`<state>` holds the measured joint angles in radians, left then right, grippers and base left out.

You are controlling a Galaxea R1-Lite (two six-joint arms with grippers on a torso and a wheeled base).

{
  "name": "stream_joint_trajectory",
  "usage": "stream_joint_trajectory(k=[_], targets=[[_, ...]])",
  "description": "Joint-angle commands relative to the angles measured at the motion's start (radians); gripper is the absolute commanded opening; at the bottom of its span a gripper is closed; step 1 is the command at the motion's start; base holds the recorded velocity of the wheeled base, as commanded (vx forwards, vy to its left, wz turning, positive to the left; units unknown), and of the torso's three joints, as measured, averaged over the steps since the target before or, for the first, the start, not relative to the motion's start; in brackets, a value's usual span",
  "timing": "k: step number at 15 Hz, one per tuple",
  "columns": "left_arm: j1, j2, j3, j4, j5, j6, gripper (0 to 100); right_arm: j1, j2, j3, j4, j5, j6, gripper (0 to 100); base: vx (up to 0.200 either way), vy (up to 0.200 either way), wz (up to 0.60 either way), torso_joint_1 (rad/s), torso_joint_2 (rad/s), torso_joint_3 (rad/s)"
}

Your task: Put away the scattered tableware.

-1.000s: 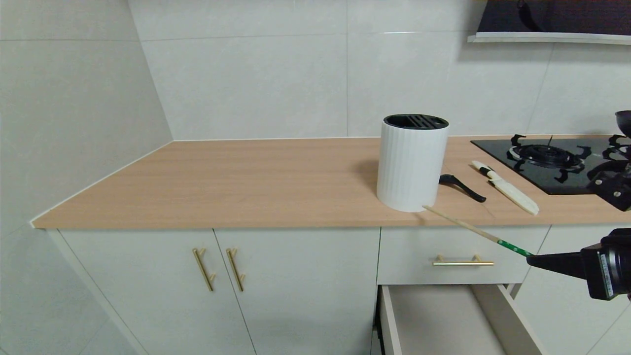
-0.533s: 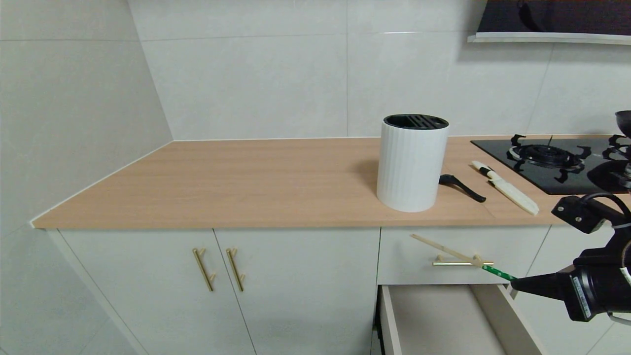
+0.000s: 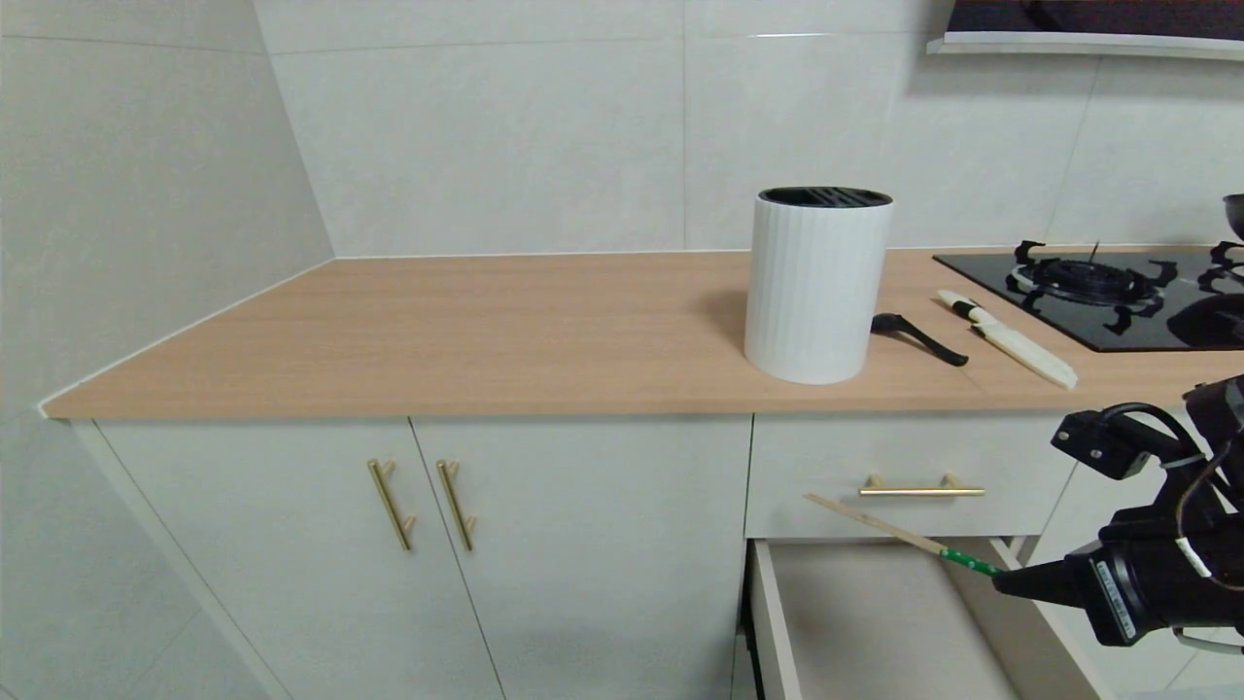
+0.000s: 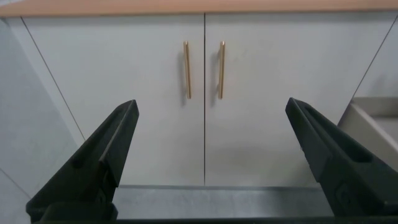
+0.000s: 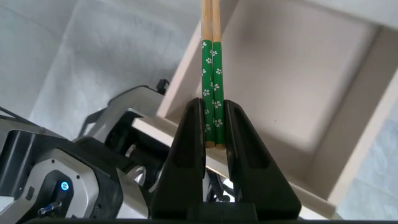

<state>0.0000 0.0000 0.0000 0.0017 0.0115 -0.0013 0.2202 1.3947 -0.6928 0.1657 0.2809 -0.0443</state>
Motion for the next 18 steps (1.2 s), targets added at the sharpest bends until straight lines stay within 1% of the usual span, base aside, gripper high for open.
stream_joint_trajectory(k=[1,6,11,16,18], targets=[[0.0,0.0,0.0,0.0,0.001,0.0,100,0.001,0.029,-0.001,0.0,0.0,0.0,0,0.0,0.0,0.0,-0.178,0.45,0.29],[0.0,0.0,0.0,0.0,0.001,0.0,100,-0.001,0.047,-0.001,0.0,0.0,0.0,0,0.0,0.0,0.0,-0.155,0.46,0.301],[0.0,0.0,0.0,0.0,0.001,0.0,100,-0.001,0.046,-0.001,0.0,0.0,0.0,0,0.0,0.0,0.0,-0.109,0.44,0.321],[0.0,0.0,0.0,0.0,0.001,0.0,100,-0.001,0.063,-0.004,-0.002,0.0,0.0,0,0.0,0.0,0.0,-0.022,0.08,0.049],[0.0,0.0,0.0,0.0,0.001,0.0,100,-0.001,0.135,-0.005,-0.045,-0.017,0.006,0,0.0,0.0,0.0,0.0,0.0,0.0]])
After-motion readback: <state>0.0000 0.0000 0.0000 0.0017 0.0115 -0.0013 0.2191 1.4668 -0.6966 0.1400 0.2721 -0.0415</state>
